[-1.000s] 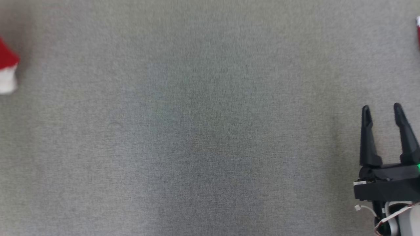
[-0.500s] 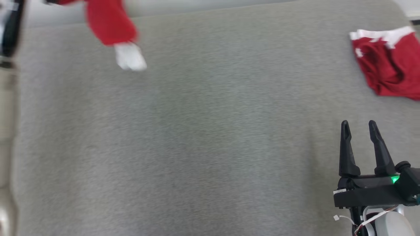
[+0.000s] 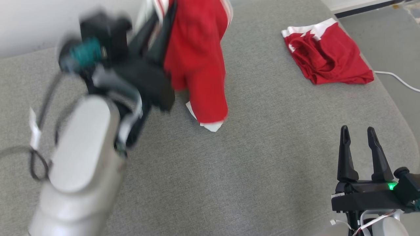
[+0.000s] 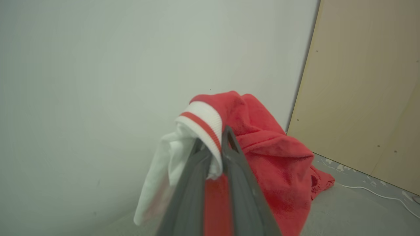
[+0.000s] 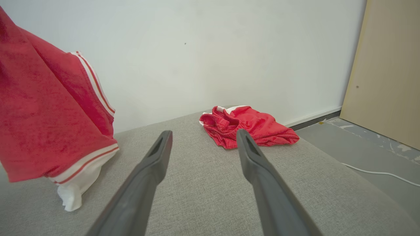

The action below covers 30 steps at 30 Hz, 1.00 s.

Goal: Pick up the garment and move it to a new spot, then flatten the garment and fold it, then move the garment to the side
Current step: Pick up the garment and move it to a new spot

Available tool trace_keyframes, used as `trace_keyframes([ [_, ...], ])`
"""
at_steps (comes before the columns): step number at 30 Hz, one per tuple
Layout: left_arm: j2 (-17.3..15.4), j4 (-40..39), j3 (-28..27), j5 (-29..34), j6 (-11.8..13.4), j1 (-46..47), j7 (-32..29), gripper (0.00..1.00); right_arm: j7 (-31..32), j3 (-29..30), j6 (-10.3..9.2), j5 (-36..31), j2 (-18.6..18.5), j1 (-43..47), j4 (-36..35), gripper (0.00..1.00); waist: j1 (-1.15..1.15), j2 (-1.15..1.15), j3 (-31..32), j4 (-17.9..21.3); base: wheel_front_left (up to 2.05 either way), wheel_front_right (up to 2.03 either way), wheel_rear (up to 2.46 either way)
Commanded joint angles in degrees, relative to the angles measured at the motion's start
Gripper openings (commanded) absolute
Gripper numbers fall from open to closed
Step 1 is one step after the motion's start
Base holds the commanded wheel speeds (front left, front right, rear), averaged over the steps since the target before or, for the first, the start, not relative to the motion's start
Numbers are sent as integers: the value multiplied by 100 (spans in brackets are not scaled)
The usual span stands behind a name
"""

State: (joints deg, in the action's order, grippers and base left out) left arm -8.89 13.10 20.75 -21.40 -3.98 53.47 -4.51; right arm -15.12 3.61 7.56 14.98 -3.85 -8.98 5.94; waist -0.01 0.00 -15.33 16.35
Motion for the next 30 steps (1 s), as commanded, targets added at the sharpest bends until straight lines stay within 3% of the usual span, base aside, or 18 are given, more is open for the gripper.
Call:
trace_keyframes([
  [1, 19, 77, -43, -105, 91, -443, 120, 0, 0, 25, -17, -20, 44, 98, -13, 100, 1, 0, 88, 87, 0, 0, 0],
  [10, -98, 868, 170, 105, 491, -2272, 806, 0, 0, -77, -17, -41, 52, -9, 50, 100, 1, 0, 27, -285, 0, 0, 0],
  [14, -12, 1115, 227, 85, 483, -2490, 1091, 0, 0, -138, -17, -71, -12, -28, 81, 100, 1, 0, 44, -523, 0, 0, 0],
  [15, 11, 1137, 248, 100, 473, -2495, 1173, 58, 0, -159, -17, -82, -35, -36, 87, 100, 1, 0, 62, -580, 0, 0, 0],
  [16, 49, 1148, 268, 102, 454, -2467, 1265, 100, 0, -147, -17, -85, -64, -38, 84, 100, 1, 0, 91, -650, 0, 0, 0],
  [22, 68, 1067, 217, 125, 424, -2302, 1681, 100, 0, -154, -16, -108, -164, 8, 73, 100, 1, 0, 241, -934, 0, 0, 0],
  [30, -221, 628, -268, 150, 588, -2563, 1962, 100, 0, -165, -17, -143, -270, 176, 48, 100, 1, 0, 510, -1322, 0, 0, 0],
])
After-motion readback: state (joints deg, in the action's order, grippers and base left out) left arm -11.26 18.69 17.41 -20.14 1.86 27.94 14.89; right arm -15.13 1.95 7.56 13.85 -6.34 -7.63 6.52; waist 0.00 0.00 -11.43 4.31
